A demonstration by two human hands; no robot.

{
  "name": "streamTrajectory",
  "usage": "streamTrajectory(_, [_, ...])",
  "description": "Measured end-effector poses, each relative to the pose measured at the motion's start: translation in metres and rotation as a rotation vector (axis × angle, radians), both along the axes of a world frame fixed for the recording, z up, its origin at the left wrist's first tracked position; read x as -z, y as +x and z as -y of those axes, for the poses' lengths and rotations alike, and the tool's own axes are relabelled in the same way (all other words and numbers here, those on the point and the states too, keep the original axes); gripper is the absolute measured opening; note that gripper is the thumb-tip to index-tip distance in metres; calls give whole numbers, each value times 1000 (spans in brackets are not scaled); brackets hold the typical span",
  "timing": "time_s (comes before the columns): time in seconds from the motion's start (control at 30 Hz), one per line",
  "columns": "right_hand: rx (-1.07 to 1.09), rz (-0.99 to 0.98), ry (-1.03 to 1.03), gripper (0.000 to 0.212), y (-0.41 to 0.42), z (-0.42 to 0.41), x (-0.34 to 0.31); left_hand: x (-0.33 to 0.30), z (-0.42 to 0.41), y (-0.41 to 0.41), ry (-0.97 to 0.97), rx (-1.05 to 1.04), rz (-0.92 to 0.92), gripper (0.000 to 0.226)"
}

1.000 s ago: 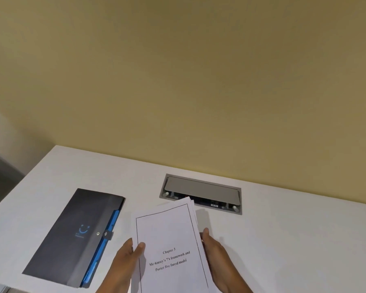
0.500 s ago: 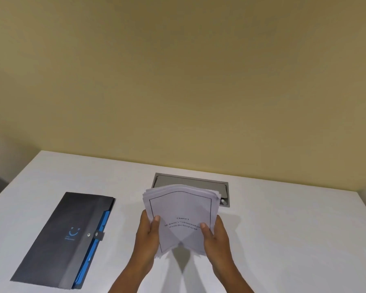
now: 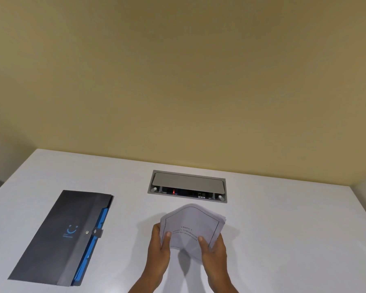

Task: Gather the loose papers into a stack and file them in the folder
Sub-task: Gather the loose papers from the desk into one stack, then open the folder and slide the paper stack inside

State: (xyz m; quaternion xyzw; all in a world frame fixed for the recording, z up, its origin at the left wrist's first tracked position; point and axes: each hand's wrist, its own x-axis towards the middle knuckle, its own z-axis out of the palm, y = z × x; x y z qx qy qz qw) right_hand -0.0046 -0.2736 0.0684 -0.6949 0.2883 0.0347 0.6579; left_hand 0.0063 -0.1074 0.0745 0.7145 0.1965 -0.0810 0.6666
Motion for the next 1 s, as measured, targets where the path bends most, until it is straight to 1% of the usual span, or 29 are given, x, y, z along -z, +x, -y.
streamTrajectory(0.13, [27,4,8,38,3,0,2,1,4,5,8,-11,0,33])
streamTrajectory(0.23, [17,10,-11,40,4,4,2,4,3,5,7,-15,6,37])
streamTrajectory(0.33, [14,-2,-16,42,3,5,5,11,2,2,5,0,-10,37])
streamTrajectory(0.5, [17,-14,-11,37,5,4,12,16,0,1,26,17,-8,38])
streamTrajectory(0.7, [-2,-16,-16,36,8,0,18,24,-5,5,60,38,-6,41])
streamTrajectory(0.87, [4,-30,-29,34,10,1,18,25,-8,5,75,66,-14,40])
streamTrajectory(1.0, [-52,-21,-54,36,14,3,17,22,-15,12,105,76,-28,34])
